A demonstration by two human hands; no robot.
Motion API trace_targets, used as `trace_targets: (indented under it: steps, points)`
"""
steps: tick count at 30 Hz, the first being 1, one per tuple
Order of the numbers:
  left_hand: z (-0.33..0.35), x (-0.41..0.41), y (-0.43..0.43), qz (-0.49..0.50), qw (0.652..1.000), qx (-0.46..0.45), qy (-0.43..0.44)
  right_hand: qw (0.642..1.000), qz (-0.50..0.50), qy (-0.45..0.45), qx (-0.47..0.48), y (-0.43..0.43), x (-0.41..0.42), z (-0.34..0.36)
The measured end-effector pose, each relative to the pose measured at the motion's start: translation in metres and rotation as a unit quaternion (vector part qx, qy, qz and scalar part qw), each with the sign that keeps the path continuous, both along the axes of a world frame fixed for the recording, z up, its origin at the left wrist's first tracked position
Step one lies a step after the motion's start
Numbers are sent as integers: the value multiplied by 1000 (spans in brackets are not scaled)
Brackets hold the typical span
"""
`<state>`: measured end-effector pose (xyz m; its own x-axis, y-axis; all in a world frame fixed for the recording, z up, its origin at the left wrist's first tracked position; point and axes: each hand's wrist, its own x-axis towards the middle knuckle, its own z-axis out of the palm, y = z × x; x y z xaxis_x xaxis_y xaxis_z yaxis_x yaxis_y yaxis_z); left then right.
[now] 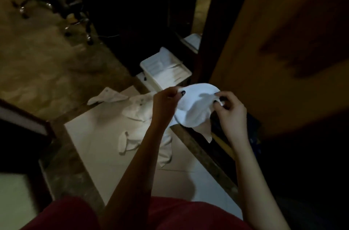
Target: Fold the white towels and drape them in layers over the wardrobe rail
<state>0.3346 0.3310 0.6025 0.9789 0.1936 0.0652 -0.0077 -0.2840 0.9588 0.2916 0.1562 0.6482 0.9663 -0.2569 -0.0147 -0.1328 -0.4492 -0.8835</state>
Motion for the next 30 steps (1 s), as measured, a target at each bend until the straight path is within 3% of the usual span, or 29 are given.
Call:
trace_targets:
  steps: [5,10,16,24,30]
  points:
    - [30,6,-66,-137,982,81,-103,986,56,87,131,-56,-11,30]
    - [64,15,-105,-248,965,-68,-57,999,-2,29,20,-87,-15,54]
    - [88,31,-134,-357,929,-95,-11,993,-69,-42,-81,-93,-6,80]
    - [102,46,-147,-466,878,-101,46,984,-143,-67,-85,-101,-4,82]
    - [105,47,-149,-501,843,-170,92,985,-146,-61,-69,-105,-10,80]
